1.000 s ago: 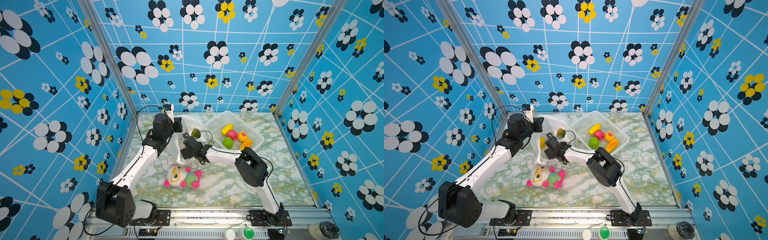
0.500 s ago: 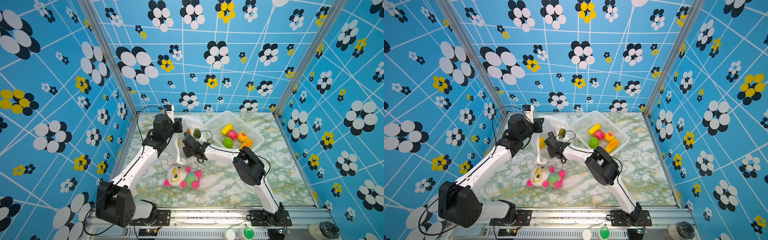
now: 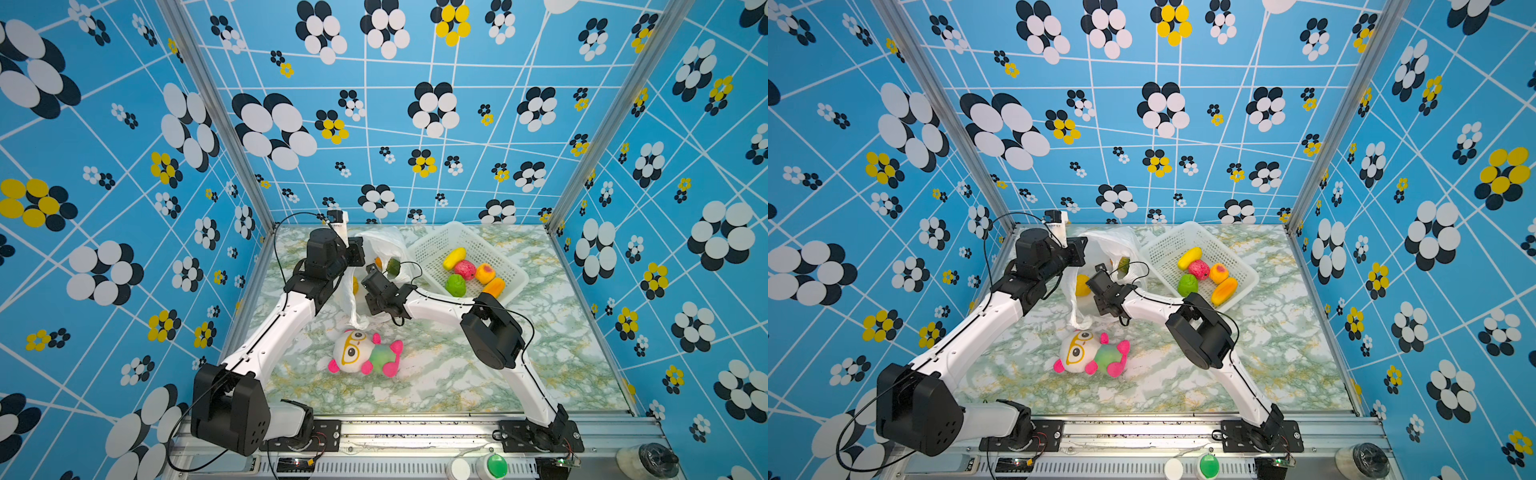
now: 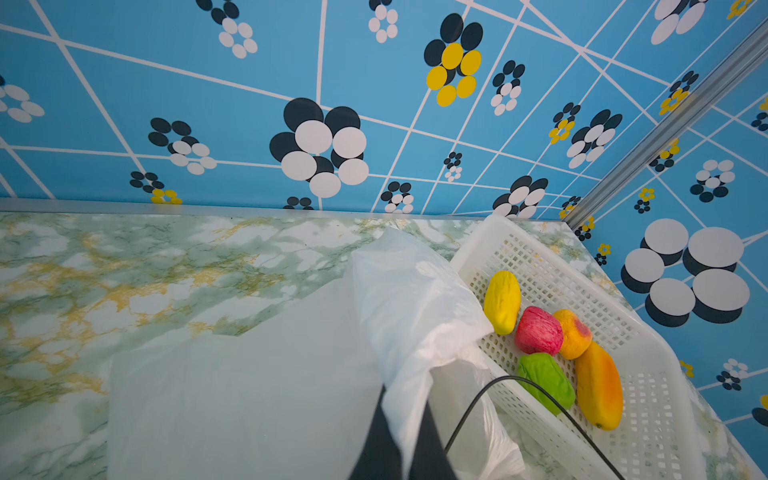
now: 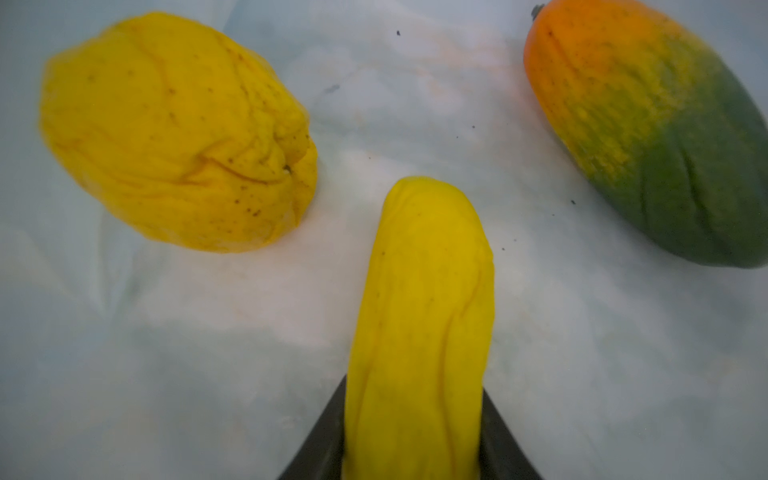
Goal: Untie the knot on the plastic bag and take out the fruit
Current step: 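Lower the right gripper into the bag and close on the long yellow fruit, then lift the long yellow fruit out of the bag over the basket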
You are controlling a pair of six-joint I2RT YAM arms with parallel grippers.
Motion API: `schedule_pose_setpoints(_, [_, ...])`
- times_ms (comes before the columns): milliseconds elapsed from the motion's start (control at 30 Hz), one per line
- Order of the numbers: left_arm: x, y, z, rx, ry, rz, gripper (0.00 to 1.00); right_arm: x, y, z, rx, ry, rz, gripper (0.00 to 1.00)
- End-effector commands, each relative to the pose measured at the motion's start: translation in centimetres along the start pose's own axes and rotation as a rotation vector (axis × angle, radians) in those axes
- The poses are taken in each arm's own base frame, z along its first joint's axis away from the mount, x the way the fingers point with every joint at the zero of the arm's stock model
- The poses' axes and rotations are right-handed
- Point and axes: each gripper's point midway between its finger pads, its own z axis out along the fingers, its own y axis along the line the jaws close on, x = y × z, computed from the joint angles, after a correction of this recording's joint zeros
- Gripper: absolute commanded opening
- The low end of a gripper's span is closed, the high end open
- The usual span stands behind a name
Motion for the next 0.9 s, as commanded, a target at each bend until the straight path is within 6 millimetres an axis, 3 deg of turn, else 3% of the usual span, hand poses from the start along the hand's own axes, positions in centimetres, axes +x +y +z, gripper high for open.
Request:
schedule_pose_setpoints(0, [-0.1,-0.1,-0.6,-0.004,-0.009,0.017,0.0,-1.4,0.1,-2.3,-0.05,-0.041,0.007,0.34])
schedule_pose_setpoints(67, [0.0,-0.1,-0.6,-0.005,-0.007,0.017,0.0,-1.9,0.2,-3.1,-0.072,-0.067,0.004,0.31])
schedule_pose_setpoints(100, [0.0,-0.1,-0.5,-0.006,-0.007,0.017,0.0,-2.9,0.2,-4.4,-0.086,-0.098,0.01,0.3])
schedule_pose_setpoints(300, [-0.2,-0.1,-0.7,-0.009,-0.013,0.018,0.0,-4.3,0.6,-8.9,-0.181,-0.194,-0.001,0.27])
schedule_pose_setpoints(467, [0.0,0.0,-0.6,-0.01,-0.009,0.018,0.0,-5.3,-0.3,-13.1,-0.216,-0.305,-0.006,0.27])
schedule_pose_setpoints(733, [-0.1,0.0,-0.8,-0.012,-0.014,0.018,0.0,-6.0,-4.6,-18.9,-0.113,-0.497,-0.002,0.24])
schedule_pose_setpoints(867, [-0.1,0.0,-0.8,-0.01,-0.013,0.018,0.0,-6.2,-8.6,-21.1,-0.011,-0.594,0.069,0.22])
